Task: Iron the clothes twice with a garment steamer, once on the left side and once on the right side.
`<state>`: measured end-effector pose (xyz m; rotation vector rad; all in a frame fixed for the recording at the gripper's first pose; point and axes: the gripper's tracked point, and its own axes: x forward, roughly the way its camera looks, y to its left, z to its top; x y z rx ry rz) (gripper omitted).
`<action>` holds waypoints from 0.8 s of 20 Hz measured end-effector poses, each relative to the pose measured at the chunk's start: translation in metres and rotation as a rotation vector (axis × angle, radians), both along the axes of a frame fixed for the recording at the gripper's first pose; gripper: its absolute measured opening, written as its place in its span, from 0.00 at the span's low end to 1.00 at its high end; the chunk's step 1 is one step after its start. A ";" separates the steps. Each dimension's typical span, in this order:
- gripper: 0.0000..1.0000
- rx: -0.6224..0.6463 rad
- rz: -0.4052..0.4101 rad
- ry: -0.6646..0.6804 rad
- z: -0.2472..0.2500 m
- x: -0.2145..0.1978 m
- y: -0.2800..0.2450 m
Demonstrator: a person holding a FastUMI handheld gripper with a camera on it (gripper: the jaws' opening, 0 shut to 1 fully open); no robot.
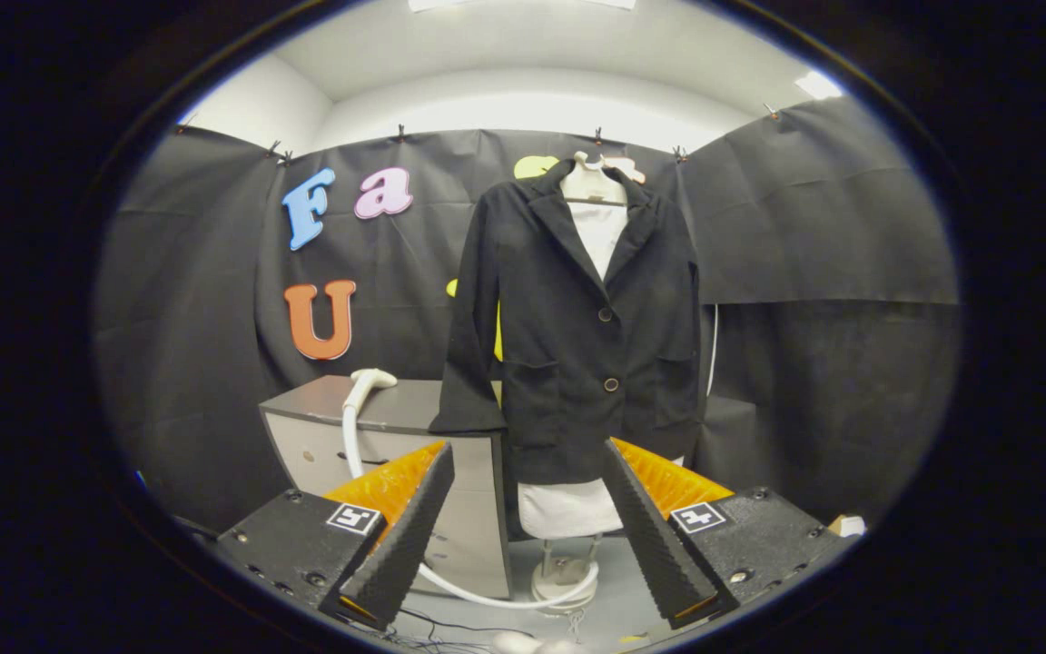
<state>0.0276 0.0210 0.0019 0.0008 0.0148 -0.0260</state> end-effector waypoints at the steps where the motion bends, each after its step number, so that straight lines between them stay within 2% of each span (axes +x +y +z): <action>1: 1.00 0.000 0.000 0.001 0.001 0.002 0.003; 9: 1.00 0.019 0.031 0.031 0.012 0.047 0.032; 16: 1.00 0.000 0.126 0.083 0.024 0.131 0.098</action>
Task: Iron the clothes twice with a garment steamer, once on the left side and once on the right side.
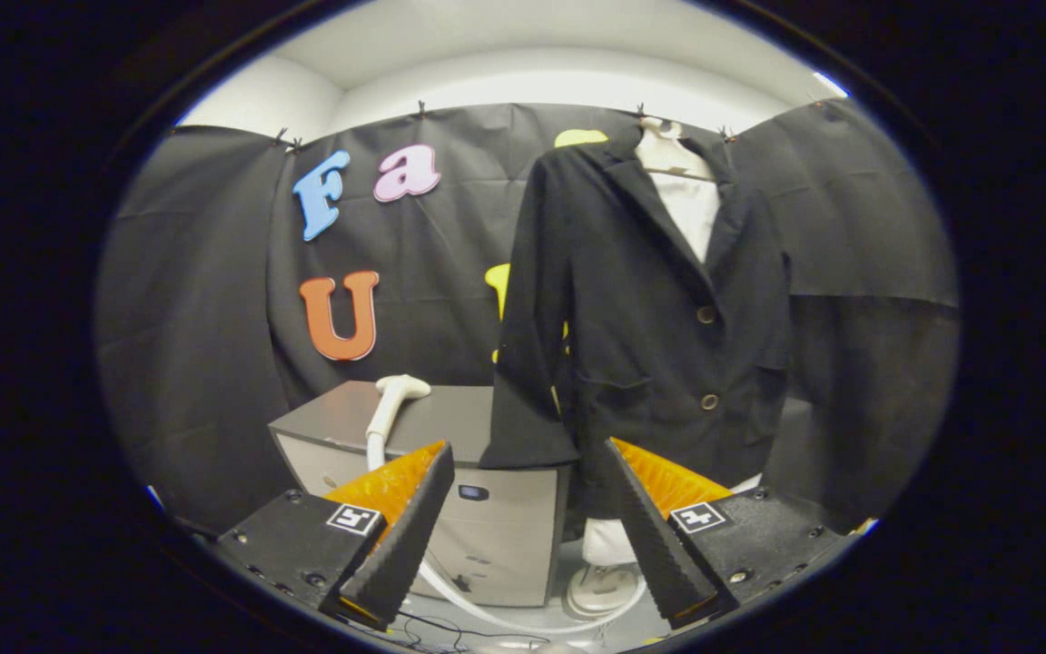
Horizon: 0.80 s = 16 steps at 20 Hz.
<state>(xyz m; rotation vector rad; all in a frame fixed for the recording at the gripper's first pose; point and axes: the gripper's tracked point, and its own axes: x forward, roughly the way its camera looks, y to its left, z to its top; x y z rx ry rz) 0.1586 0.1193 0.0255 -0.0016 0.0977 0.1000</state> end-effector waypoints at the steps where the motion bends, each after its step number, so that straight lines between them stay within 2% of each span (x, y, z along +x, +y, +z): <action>1: 1.00 0.000 0.021 0.006 -0.001 0.013 0.013; 8: 1.00 -0.026 0.187 0.124 -0.013 0.135 0.129; 13: 0.99 -0.059 0.283 0.275 -0.054 0.212 0.207; 16: 0.96 -0.083 0.276 0.385 -0.082 0.246 0.228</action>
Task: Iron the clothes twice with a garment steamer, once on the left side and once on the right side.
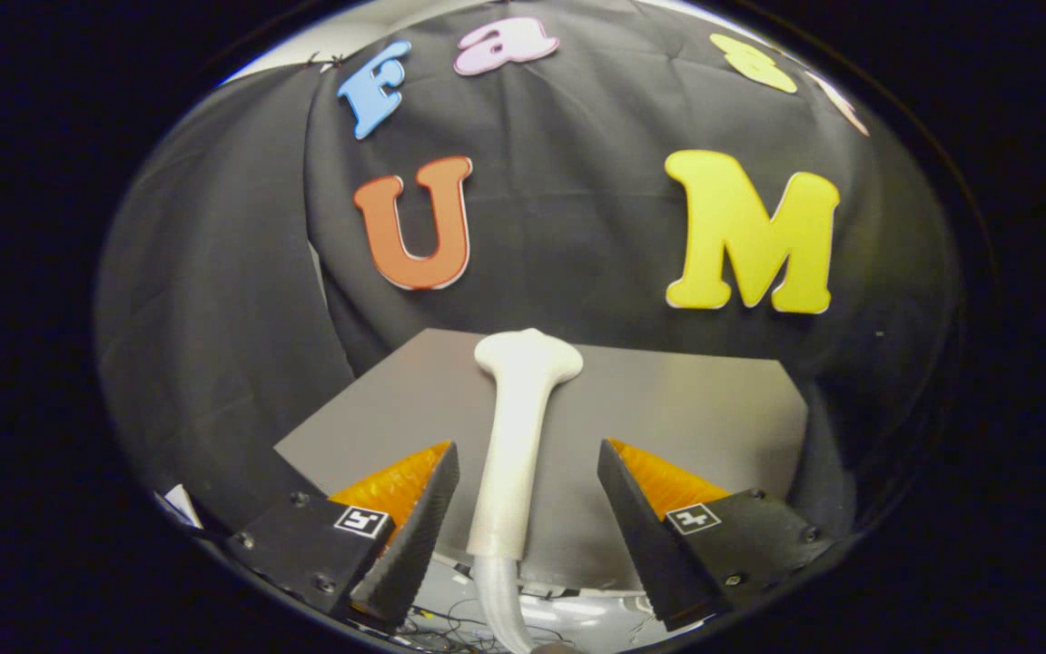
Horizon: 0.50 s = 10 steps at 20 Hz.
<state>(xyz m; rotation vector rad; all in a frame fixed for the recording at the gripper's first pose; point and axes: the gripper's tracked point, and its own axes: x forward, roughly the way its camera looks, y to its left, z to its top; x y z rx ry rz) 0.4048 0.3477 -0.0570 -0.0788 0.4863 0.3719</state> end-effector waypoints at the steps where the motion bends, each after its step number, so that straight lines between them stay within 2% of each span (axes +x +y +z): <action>1: 0.95 0.002 0.004 0.035 -0.008 0.009 0.006; 5: 0.86 -0.031 -0.021 0.143 -0.034 0.029 0.015; 7: 0.74 -0.057 -0.039 0.126 -0.030 0.035 0.013; 8: 0.62 -0.049 -0.028 0.142 -0.032 0.034 0.017; 9: 0.58 -0.048 -0.033 0.138 -0.033 0.034 0.020; 10: 0.44 -0.054 -0.033 0.140 -0.033 0.035 0.020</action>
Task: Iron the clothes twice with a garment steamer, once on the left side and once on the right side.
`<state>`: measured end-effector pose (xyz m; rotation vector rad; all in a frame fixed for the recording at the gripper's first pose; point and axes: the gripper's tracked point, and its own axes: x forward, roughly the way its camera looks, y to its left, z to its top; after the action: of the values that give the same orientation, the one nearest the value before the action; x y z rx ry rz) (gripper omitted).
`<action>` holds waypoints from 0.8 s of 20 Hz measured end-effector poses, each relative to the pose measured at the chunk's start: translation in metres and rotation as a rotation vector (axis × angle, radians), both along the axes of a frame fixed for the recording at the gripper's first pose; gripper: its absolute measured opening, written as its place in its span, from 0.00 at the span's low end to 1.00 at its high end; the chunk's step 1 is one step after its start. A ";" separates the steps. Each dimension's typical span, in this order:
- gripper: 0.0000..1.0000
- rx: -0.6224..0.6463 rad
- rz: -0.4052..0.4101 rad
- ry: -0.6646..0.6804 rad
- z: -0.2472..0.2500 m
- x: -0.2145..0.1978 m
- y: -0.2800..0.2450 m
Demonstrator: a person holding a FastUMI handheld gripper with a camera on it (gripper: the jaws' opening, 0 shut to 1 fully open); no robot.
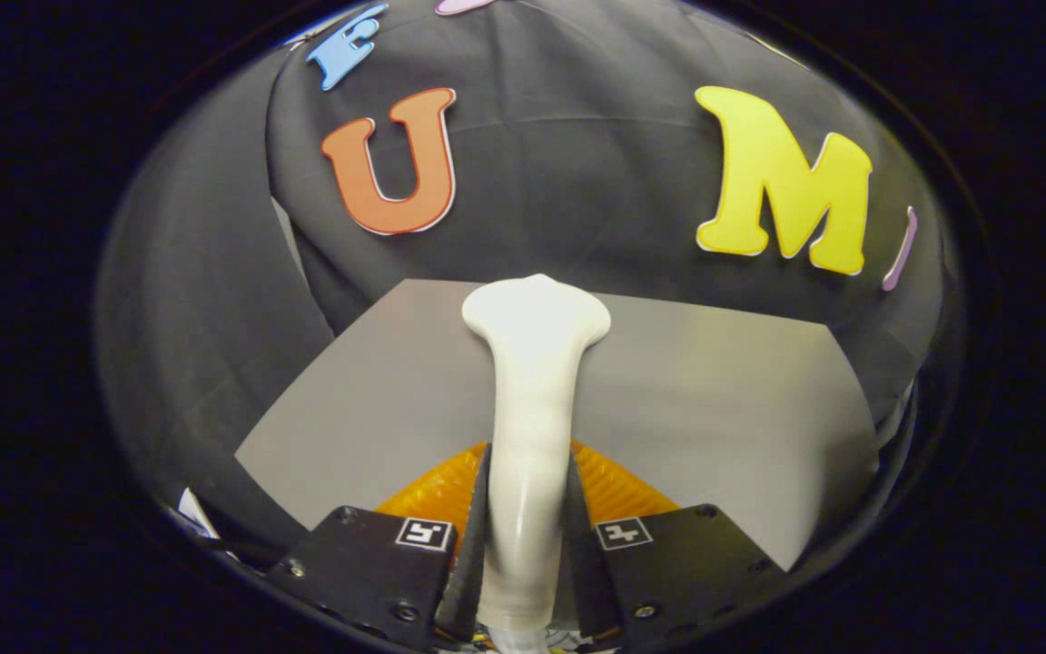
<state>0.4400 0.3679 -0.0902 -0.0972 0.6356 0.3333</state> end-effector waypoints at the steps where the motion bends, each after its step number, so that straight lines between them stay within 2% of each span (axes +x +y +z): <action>1: 0.42 0.009 0.004 -0.001 0.001 -0.002 0.000; 6: 0.34 0.057 0.030 -0.016 0.011 -0.014 -0.009; 12: 0.32 0.111 0.041 -0.068 0.030 -0.051 -0.034; 16: 0.32 0.169 0.050 -0.155 0.063 -0.087 -0.054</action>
<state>0.3527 0.3139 -0.0272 0.0227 0.4506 0.4219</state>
